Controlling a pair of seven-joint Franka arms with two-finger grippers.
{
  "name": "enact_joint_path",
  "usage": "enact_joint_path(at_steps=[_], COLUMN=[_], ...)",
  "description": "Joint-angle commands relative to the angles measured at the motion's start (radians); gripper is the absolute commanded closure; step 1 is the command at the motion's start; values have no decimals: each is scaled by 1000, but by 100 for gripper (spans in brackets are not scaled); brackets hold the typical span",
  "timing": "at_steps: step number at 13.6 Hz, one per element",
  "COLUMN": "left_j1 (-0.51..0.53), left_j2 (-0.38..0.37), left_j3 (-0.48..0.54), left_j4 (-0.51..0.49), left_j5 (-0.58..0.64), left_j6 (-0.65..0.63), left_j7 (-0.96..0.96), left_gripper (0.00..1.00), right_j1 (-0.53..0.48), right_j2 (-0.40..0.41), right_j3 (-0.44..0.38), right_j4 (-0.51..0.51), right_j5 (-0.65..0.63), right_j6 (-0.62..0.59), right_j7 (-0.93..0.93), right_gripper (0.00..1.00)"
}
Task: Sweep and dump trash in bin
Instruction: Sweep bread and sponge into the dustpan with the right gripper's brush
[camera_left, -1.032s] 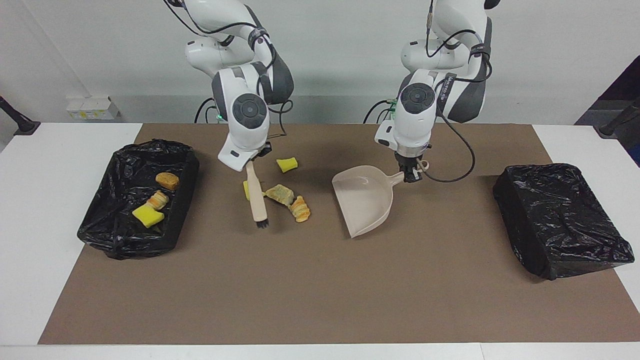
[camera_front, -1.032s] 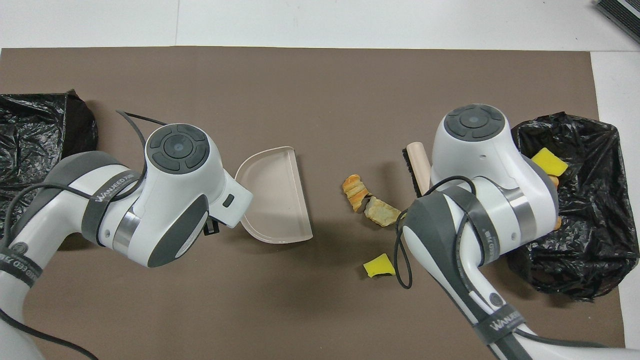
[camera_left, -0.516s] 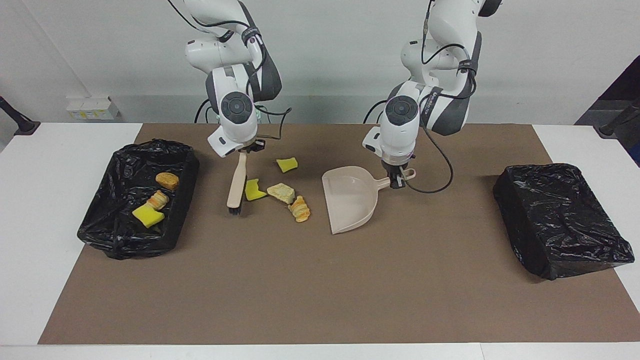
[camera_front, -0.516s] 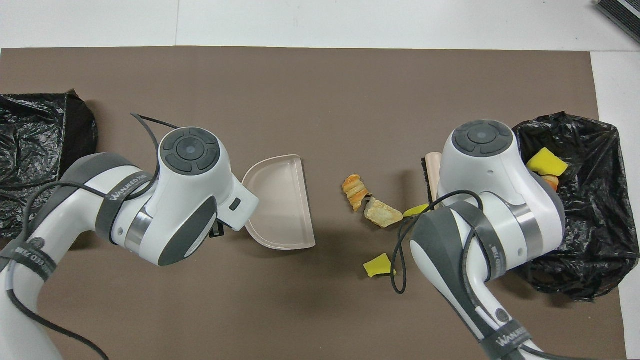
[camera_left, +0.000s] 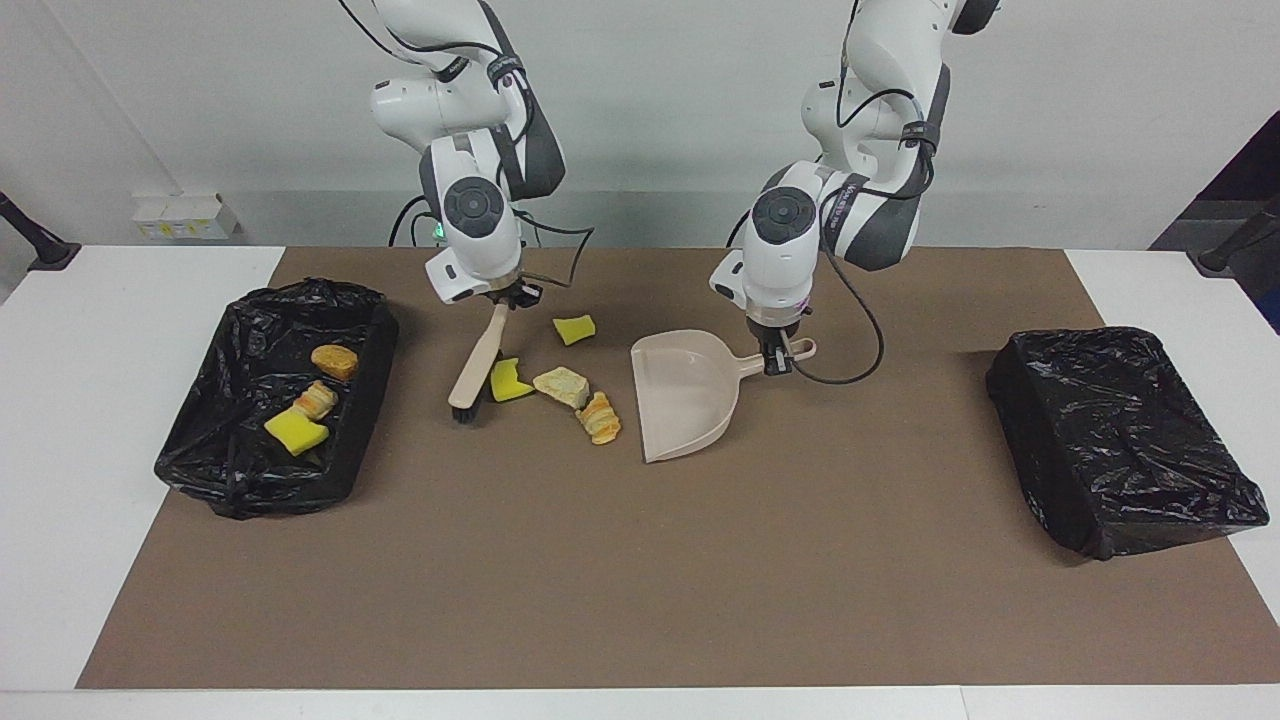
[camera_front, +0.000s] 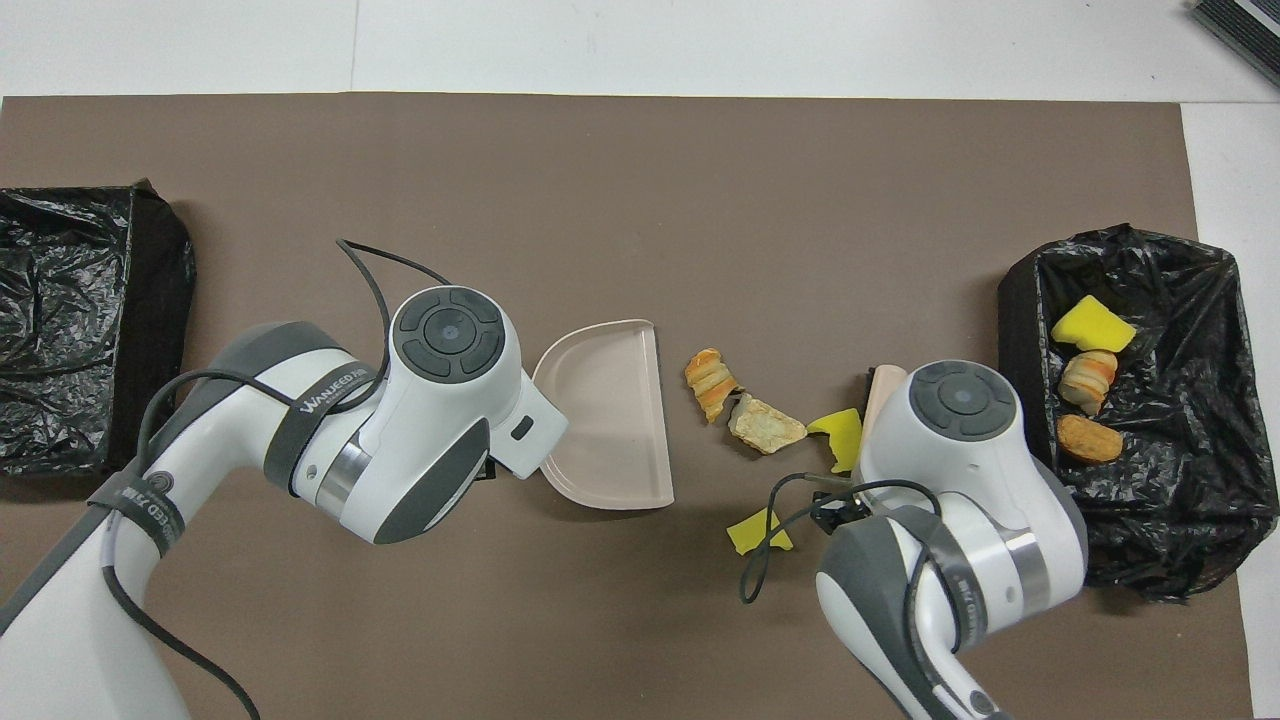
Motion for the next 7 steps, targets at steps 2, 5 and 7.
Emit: enact_joint_path(at_steps=[2, 5, 7], left_j1=[-16, -18, -24], left_j2=[-24, -26, -40], left_j3=[9, 9, 8], left_j4=[-35, -38, -59], left_j5=[26, 29, 29], left_j6=[20, 8, 11], left_j7=[-3, -3, -3], left_gripper=[100, 100, 100], right_j1=[78, 122, 138], right_j2=[148, 262, 285], right_j3=[5, 7, 7], right_j4=[120, 263, 317], right_j5=[23, 42, 72], right_j6=[15, 5, 9], right_j7=[19, 51, 48], right_gripper=[100, 100, 100])
